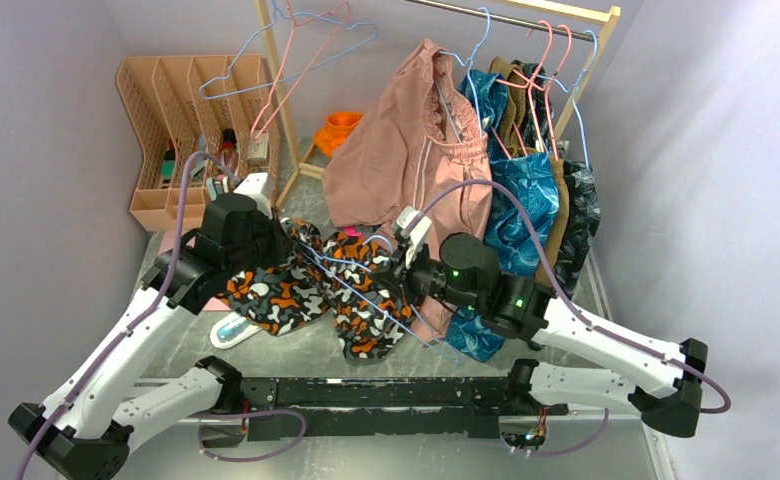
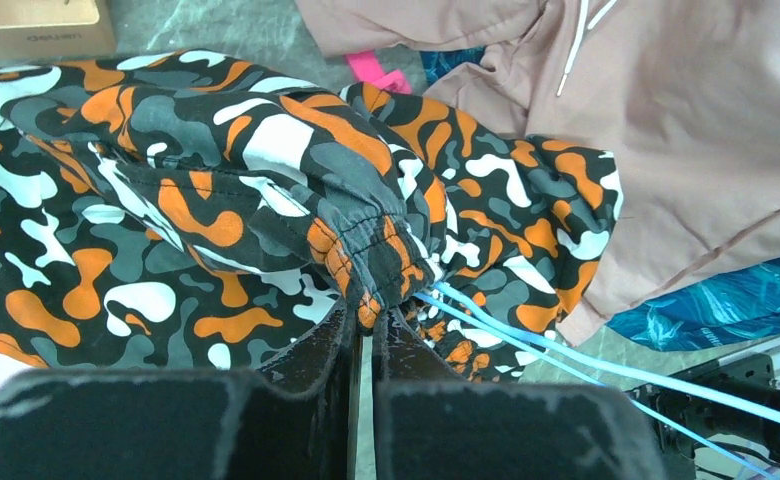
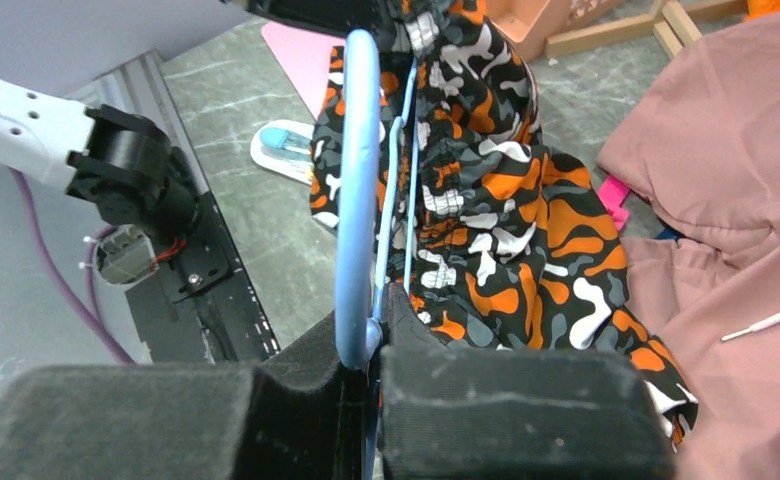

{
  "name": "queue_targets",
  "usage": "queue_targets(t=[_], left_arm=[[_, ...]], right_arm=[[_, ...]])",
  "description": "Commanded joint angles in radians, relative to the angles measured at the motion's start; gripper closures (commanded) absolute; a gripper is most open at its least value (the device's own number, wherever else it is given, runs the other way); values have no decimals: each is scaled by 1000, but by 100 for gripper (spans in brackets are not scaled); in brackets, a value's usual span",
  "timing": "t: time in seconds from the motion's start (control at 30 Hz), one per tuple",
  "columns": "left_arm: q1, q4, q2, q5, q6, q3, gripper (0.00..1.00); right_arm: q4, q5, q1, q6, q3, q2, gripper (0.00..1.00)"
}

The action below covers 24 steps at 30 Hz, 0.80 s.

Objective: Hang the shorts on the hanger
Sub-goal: Hang the shorts on the hanger.

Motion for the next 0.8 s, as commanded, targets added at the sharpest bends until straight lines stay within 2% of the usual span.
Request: queue_targets(t=[0.0, 0.17, 0.33, 0.57, 0.77], left_arm=[[5, -11, 3, 55, -3, 69, 93], [5, -23, 23, 97, -37, 92, 93], [6, -24, 61, 121, -76, 110, 93], [4, -19, 106, 164, -118, 148, 93], [5, 10, 114, 219, -138, 154, 93]], right_arm=[[91, 81, 5, 13, -26, 26, 100], [176, 337, 35, 44, -39, 74, 100], [297, 455, 110, -2, -53, 149, 100], [527, 398, 148, -71, -108, 226, 100], [816, 383, 149, -126, -202, 261, 100]])
